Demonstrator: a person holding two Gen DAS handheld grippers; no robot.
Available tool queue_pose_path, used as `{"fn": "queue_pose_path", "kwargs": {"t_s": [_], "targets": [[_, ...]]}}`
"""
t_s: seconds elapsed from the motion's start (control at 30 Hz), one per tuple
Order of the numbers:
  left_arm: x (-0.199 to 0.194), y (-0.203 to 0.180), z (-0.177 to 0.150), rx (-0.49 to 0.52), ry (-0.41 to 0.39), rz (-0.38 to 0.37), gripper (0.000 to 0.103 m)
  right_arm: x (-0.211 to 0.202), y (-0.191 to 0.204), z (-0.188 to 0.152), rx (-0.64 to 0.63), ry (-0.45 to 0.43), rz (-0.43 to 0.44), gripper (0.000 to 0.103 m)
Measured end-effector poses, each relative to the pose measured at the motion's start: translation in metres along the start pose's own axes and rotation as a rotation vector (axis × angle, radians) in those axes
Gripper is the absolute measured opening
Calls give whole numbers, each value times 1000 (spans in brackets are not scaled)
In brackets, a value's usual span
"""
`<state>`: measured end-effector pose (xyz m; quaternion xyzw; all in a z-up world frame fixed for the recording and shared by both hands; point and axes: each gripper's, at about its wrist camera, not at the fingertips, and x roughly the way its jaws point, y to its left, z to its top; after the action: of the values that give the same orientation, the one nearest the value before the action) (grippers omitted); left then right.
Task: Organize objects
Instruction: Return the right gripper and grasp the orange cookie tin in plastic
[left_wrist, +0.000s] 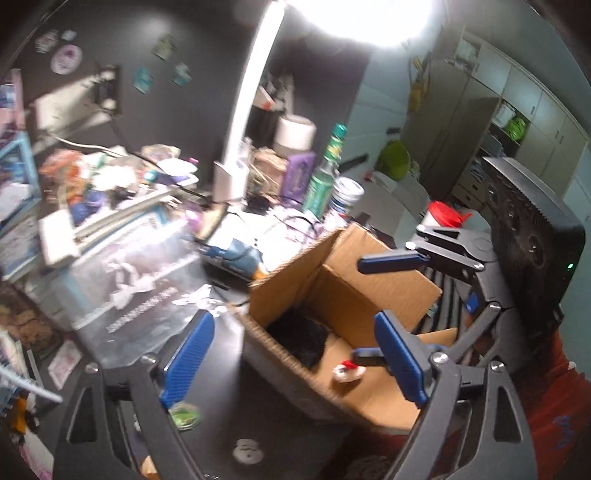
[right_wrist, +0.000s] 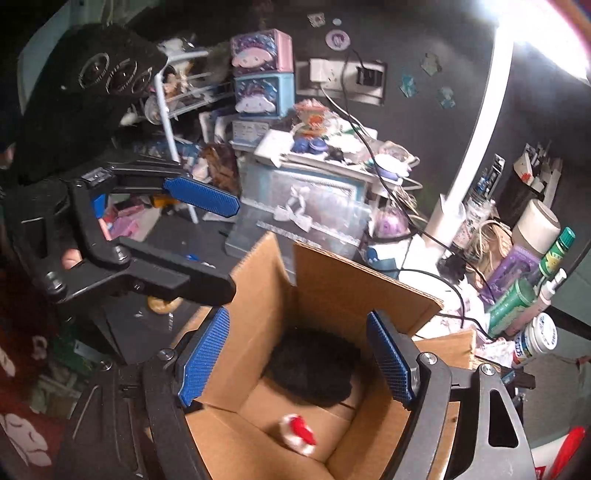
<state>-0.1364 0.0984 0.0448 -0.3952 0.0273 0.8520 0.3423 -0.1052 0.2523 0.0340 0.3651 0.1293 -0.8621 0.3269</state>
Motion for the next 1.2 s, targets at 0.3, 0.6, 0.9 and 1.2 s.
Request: {"fn": "queue_pose_path", "kwargs": {"t_s": [0.3, 0.6, 0.9, 1.2], "targets": [[-88, 51, -86, -141, -240, 195, 91, -7, 100, -13, -52, -193, 217, 74], [-107, 98, -197, -294, -246, 347, 91, 81, 181, -36, -28, -81, 350, 74], [-100, 124, -259, -388, -193, 400, 91, 173, 211, -46, -6, 16, 152, 90], [-96, 132, -274, -420, -186, 371, 91, 224, 216, -44, -21, 93, 41, 89]]}}
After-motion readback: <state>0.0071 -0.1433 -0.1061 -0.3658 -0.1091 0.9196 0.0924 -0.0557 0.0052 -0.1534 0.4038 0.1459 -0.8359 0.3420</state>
